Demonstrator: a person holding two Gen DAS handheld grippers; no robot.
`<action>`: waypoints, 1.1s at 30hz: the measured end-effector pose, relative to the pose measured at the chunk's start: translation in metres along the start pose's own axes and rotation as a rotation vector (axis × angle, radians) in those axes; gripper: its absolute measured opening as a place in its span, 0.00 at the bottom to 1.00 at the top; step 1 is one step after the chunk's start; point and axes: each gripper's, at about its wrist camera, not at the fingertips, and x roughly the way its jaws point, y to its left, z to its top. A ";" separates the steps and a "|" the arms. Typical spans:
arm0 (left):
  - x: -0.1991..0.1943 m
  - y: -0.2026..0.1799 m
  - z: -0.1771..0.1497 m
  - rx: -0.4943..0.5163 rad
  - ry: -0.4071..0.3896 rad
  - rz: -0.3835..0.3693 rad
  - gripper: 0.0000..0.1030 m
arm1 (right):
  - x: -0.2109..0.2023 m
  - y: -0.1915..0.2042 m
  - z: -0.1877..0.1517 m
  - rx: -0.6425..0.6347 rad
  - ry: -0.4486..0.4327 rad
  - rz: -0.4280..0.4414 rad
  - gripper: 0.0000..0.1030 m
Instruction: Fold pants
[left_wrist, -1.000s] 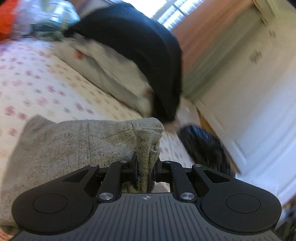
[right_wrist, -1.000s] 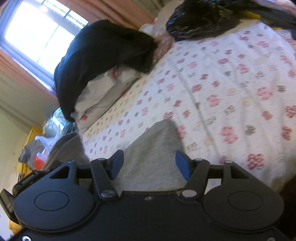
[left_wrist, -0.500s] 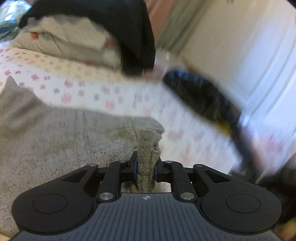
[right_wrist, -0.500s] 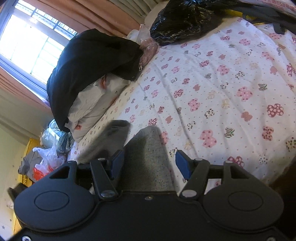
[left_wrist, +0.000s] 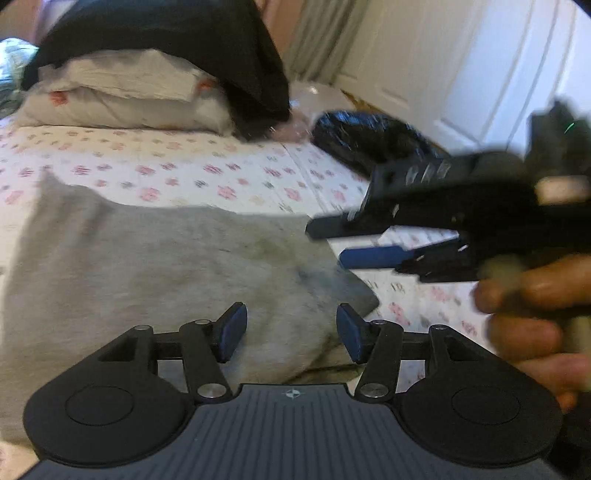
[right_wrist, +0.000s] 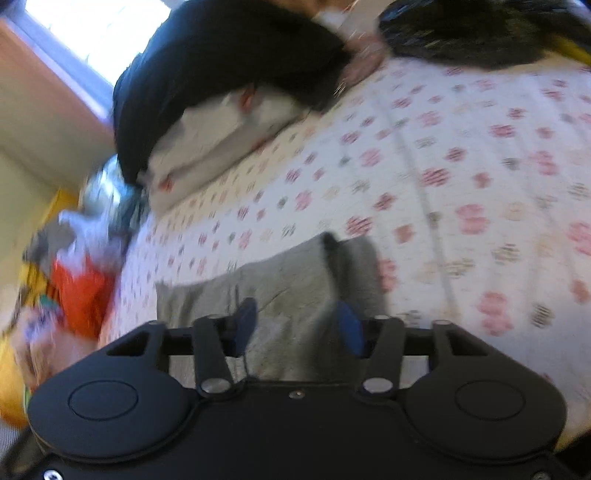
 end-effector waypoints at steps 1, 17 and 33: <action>-0.008 0.009 0.002 -0.025 -0.018 0.003 0.51 | 0.008 0.005 0.000 -0.018 0.023 0.010 0.50; 0.024 0.086 0.030 -0.142 0.224 0.397 0.50 | 0.051 0.028 -0.061 -0.384 0.069 -0.377 0.60; 0.078 0.129 0.098 -0.152 0.251 0.462 0.51 | 0.080 0.064 -0.001 -0.467 -0.038 -0.400 0.42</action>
